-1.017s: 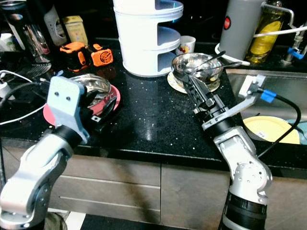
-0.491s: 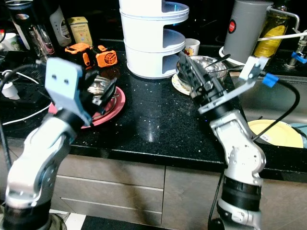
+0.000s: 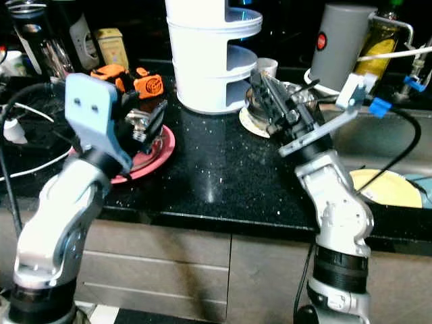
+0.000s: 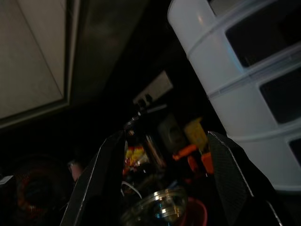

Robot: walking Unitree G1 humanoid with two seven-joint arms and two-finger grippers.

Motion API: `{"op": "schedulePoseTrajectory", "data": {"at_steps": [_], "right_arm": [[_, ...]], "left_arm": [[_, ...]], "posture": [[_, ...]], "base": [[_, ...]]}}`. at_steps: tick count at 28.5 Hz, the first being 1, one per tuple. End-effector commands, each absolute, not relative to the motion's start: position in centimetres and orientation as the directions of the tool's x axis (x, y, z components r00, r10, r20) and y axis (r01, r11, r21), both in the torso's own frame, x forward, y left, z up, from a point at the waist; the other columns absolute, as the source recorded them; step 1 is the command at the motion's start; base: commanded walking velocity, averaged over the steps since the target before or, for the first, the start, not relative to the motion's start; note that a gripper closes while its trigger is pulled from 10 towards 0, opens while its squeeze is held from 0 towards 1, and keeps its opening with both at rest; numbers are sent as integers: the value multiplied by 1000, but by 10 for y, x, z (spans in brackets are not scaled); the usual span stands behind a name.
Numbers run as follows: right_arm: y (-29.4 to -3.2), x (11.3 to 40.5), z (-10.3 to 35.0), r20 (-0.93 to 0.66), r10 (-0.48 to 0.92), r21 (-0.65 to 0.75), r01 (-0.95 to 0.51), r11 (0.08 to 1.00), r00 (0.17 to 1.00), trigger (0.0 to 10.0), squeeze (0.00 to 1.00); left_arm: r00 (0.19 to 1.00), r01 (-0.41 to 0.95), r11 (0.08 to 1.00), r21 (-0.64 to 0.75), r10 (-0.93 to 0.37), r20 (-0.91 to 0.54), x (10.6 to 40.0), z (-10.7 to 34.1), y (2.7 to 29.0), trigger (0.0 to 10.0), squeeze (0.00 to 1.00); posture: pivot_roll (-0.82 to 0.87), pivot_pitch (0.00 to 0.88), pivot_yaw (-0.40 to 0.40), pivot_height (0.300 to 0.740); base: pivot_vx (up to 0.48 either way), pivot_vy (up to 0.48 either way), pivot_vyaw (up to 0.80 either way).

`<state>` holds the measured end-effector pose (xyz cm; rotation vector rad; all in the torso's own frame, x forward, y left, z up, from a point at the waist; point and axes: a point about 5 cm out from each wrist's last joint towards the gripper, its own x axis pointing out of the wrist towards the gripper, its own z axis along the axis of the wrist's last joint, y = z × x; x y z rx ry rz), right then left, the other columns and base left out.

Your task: Kitchen organization

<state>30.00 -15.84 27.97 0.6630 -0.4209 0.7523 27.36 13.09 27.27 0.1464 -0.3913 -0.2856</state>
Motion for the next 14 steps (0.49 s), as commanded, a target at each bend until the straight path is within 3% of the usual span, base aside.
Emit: {"op": "schedulePoseTrajectory", "data": {"at_steps": [1, 14], "right_arm": [[-155, 296, 276, 543, 504, 417, -736, 532, 672, 10000, 0], [-148, 280, 268, 497, 524, 475, -723, 502, 691, 10000, 0]], "left_arm": [[902, 243, 952, 184, -292, 318, 269, 268, 136, 10000, 0], [925, 258, 952, 167, -293, 240, 254, 263, 140, 10000, 0]], "posture": [[-2, 75, -18, 740], [4, 209, -13, 740]], "base": [[0, 0, 0], [0, 0, 0]]}}
